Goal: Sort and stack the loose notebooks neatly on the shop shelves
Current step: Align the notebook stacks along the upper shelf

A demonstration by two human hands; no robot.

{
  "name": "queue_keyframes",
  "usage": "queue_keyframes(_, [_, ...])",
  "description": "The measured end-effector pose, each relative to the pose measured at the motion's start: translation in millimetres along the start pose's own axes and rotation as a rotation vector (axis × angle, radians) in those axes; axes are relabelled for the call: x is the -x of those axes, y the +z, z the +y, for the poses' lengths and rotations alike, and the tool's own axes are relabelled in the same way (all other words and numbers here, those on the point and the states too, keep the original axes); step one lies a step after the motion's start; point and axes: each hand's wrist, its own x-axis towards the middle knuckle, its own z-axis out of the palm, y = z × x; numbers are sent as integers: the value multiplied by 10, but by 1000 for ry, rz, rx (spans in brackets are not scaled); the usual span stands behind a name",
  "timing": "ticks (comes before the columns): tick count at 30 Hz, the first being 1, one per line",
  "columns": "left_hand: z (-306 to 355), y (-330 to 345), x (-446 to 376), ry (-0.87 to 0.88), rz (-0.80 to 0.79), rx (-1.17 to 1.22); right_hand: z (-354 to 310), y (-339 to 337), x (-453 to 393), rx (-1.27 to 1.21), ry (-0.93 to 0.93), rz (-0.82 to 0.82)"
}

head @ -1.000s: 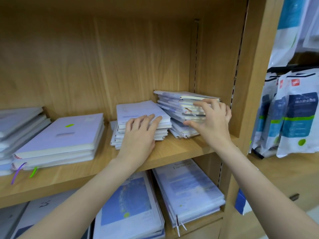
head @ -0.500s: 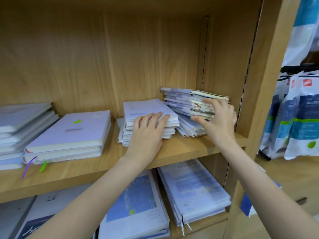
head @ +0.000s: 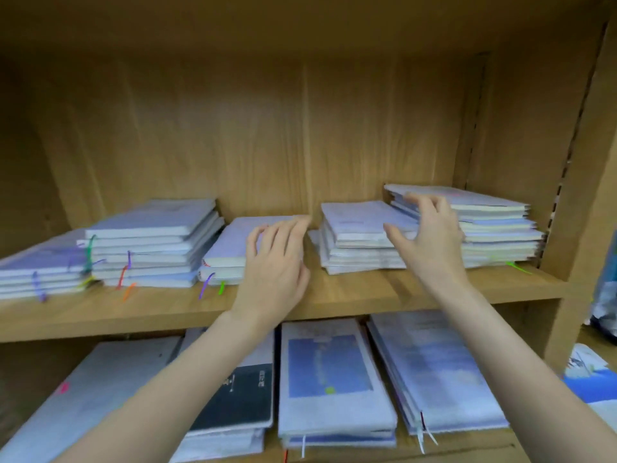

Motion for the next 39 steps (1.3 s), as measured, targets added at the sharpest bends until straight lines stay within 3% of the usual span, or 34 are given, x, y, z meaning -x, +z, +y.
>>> queue_keyframes(9, [-1472,-841,881,-394,-77,-124,-1682,890,454,-258,-325,-204])
queue_keyframes(15, [-2463,-1198,1442,-782,-111,79,-2754,1544,977,-518,-429,-396])
queue_keyframes(20, [-2970,-1311,1565,-895,-110,236,-3398,2043,1177,-463,-524,-568])
queue_keyframes(25, [-3252,-1348,1449,-972,-192,354,-3605,2389,1200,-341,-259,-621])
queue_keyframes(30, [-3380,-1350,1324,-981,-377,380,-3626,2440,1187,-273,-144,-652])
queue_keyframes(39, [-3380,-1264,1207,-995,-352,243,-3789,2441,1049,-344,115,-659])
